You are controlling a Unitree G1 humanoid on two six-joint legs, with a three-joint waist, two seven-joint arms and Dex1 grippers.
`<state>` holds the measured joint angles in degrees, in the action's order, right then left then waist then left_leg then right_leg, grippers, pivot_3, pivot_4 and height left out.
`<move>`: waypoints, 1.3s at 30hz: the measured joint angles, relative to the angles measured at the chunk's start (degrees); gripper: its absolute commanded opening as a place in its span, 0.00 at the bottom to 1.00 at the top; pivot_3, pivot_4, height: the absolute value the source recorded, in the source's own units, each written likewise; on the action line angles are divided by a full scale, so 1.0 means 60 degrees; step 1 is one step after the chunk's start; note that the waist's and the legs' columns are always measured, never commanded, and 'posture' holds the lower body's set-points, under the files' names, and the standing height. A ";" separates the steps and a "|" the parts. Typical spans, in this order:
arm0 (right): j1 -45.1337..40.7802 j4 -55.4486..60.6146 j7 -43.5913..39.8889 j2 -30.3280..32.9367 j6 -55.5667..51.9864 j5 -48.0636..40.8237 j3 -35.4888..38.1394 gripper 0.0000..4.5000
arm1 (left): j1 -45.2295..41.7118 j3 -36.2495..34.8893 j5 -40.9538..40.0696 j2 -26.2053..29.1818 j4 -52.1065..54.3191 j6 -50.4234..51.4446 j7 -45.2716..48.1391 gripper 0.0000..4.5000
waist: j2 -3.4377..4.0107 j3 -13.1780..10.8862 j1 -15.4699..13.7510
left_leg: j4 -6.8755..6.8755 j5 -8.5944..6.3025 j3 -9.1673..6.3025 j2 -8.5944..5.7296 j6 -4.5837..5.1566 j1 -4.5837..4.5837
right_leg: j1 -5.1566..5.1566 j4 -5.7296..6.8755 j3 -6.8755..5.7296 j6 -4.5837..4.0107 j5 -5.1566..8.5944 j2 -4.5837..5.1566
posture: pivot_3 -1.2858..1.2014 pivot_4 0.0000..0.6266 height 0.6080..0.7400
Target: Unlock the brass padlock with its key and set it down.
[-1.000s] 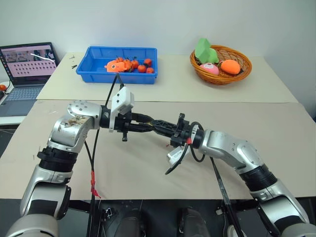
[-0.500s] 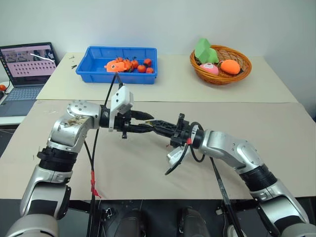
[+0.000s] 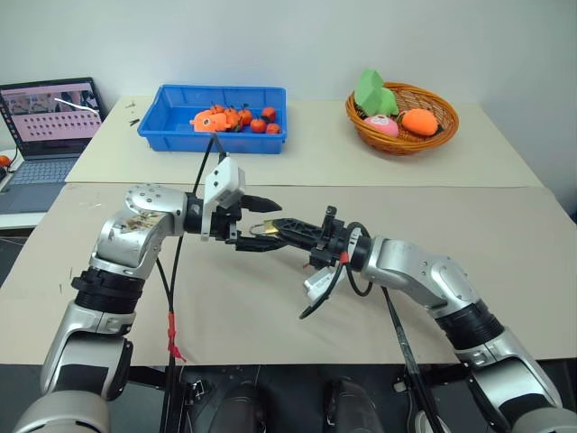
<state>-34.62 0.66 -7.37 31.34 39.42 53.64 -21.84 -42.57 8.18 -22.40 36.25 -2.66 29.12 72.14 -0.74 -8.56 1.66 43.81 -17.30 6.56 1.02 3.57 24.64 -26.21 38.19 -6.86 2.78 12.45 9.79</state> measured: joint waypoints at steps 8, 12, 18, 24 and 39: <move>0.0000 0.0000 0.0008 0.0000 -0.0010 0.0000 0.0000 0.02 | -0.0012 0.0000 0.0000 0.0000 -0.0002 0.0009 -0.0003 0.91 | 0.0000 0.0000 0.0041 | 0.0000 0.0000 0.0000 0.0000 0.0000 0.0000 | 0.0000 0.0000 0.0000 0.0000 0.0000 0.0000 | 0.52 0.24 0.57; 0.0000 0.0000 0.0008 0.0000 -0.0021 0.0000 0.0001 0.02 | -0.0013 0.0000 0.0000 0.0000 -0.0003 0.0011 -0.0017 0.91 | 0.0000 0.0000 0.0070 | 0.0000 0.0000 -0.0001 0.0000 0.0000 0.0000 | 0.0000 0.0000 0.0000 0.0000 0.0000 0.0000 | 0.52 0.24 0.57; 0.0001 0.0000 0.0006 0.0001 -0.0033 -0.0010 0.0013 0.02 | -0.0013 -0.0001 -0.0006 0.0000 -0.0003 0.0037 -0.0046 0.91 | 0.0000 0.0000 0.0091 | 0.0000 0.0000 -0.0001 0.0000 0.0000 0.0000 | 0.0000 0.0000 0.0000 -0.0002 -0.0001 0.0000 | 0.52 0.24 0.57; 0.0001 0.0000 -0.0017 0.0018 -0.0039 -0.0088 0.0013 0.02 | -0.0012 -0.0005 -0.0016 0.0000 -0.0002 0.0170 -0.0107 0.93 | 0.0000 0.0000 0.0090 | 0.0000 0.0000 -0.0001 0.0000 0.0000 0.0000 | 0.0000 0.0000 0.0001 -0.0001 -0.0001 0.0000 | 0.52 0.24 0.57; 0.0238 -0.0011 0.0008 0.0386 -0.0174 -0.0144 0.0085 0.02 | 0.0065 -0.0505 -0.0460 0.0220 -0.0695 0.0686 0.0078 0.93 | 0.0000 0.0000 0.0104 | 0.0000 0.0000 -0.0001 0.0003 0.0000 0.0000 | -0.0001 0.0003 0.0001 0.0005 0.0003 0.0000 | 0.52 0.24 0.57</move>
<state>-33.19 0.59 -7.32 33.66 38.38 52.78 -21.33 -42.18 5.15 -25.16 37.57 -6.83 33.24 72.61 -0.74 -8.57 2.29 43.81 -17.30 6.56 1.04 3.57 24.64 -26.21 38.21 -6.85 2.81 12.47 9.79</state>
